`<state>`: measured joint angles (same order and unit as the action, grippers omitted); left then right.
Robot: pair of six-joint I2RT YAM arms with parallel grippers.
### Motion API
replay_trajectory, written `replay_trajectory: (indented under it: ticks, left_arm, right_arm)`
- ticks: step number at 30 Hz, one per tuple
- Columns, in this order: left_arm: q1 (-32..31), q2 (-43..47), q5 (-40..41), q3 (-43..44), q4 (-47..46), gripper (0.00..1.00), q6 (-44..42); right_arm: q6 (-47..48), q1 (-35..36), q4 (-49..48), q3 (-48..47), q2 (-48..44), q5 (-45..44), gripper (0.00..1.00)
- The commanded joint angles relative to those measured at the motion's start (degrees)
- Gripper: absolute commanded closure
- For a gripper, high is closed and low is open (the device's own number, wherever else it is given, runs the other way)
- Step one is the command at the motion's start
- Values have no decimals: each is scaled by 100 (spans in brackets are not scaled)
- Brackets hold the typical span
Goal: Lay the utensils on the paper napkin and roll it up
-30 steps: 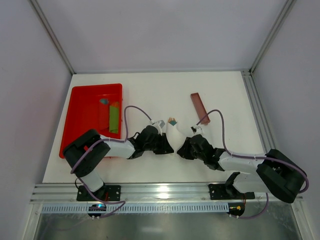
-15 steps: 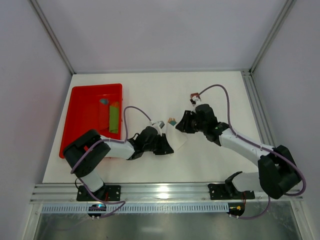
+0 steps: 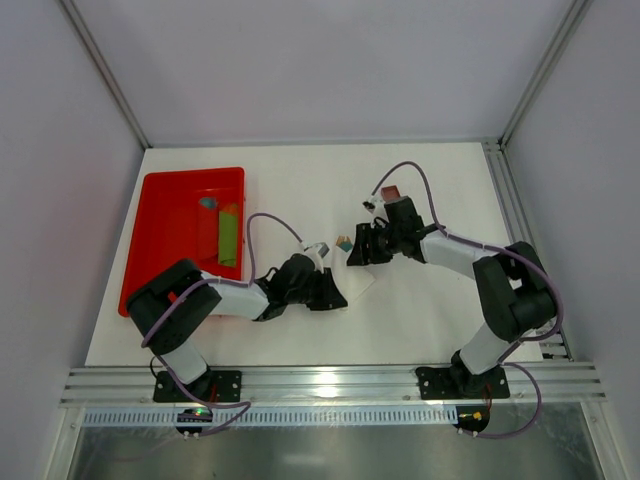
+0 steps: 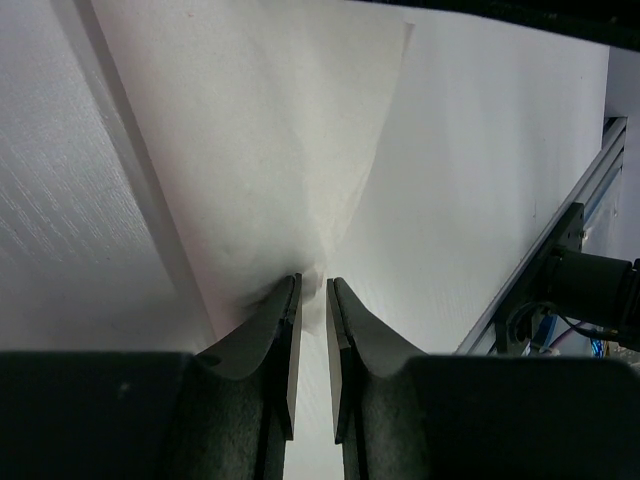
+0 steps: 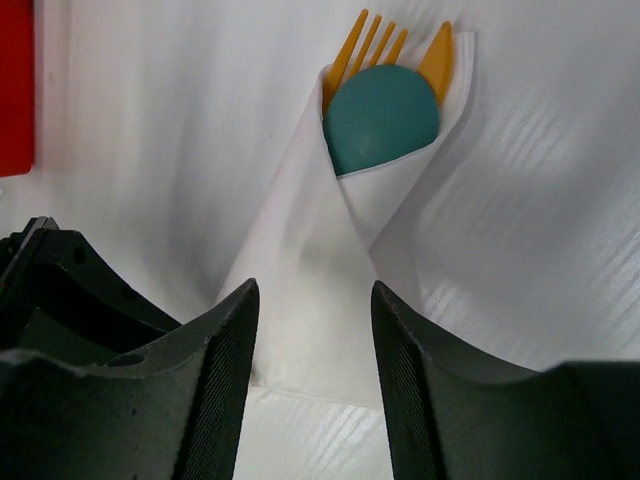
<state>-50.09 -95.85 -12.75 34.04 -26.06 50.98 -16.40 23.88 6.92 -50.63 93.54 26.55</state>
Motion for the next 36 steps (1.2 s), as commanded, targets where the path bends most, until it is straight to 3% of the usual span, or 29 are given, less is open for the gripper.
replay_trajectory:
  ticks: [1, 5, 10, 19, 22, 23, 30, 36]
  left_arm:
    - [-54, 32, 62, -152, 146, 80, -71]
    - [-54, 14, 54, -214, 58, 80, -36]
    - [-54, 67, 71, -381, -13, 80, -1]
    - [-63, 146, 89, -513, -65, 80, 8]
    - [-54, 155, 80, -521, -57, 80, 0]
    - [-54, 163, 97, -530, -48, 80, 17]
    - [-54, 199, 98, -539, -57, 80, 35]
    - [-63, 172, 98, -557, -83, 80, 35]
  right_arm:
    - [348, 12, -216, -53, 59, 289, 48]
    - [296, 12, -428, -70, 323, 343, 49]
    - [269, 12, -665, -17, 560, 351, 59]
    - [225, 12, -1096, 317, 648, 246, 89]
    - [260, 12, -1044, 317, 639, 211, 93]
    - [260, 12, -1026, 317, 631, 193, 93]
    - [76, 12, -894, 273, 332, 202, 56]
    - [111, 12, -527, 63, 446, 62, 45]
